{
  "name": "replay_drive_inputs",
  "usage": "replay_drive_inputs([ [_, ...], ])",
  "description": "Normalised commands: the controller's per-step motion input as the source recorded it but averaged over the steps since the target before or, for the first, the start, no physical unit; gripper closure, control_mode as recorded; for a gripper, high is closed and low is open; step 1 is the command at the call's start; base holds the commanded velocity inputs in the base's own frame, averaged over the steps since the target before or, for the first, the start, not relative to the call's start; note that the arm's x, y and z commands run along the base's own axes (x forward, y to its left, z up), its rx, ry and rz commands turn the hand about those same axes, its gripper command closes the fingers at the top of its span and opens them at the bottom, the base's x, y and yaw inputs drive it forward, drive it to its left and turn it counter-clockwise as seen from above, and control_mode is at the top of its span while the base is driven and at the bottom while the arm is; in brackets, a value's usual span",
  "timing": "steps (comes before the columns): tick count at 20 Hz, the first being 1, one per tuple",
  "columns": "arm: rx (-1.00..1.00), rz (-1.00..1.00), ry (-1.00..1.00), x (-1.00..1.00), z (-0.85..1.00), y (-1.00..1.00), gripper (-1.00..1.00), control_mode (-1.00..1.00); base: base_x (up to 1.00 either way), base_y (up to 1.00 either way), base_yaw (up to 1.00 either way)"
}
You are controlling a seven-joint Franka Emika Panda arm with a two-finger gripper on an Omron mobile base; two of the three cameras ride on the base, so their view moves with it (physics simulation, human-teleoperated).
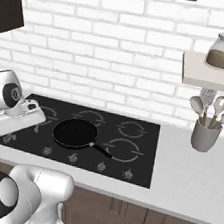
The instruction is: Turn off the front center burner of the stove.
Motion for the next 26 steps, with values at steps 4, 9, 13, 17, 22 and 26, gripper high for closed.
replay_drive_inputs([
  [4,-0.06,0.06,0.09,0.1,-0.41,0.0,-1.0,-1.0,0.0,0.0,0.0],
  [9,-0.04,0.03,0.03,0.22,-0.29,0.0,-1.0,-1.0,0.0,0.0,0.0],
  [13,-0.02,0.02,0.0,0.22,-0.2,0.0,-1.0,-1.0,0.0,0.0,0.0],
  [17,0.0,0.05,0.0,0.03,-0.19,-0.07,-1.0,-1.0,0.0,0.0,0.0],
  [22,-0.01,0.04,0.0,0.0,-0.25,0.0,-1.0,-1.0,0.0,0.0,0.0],
  [26,-0.02,0.07,0.0,0.03,-0.33,0.0,-1.0,-1.0,0.0,0.0,0.0],
])
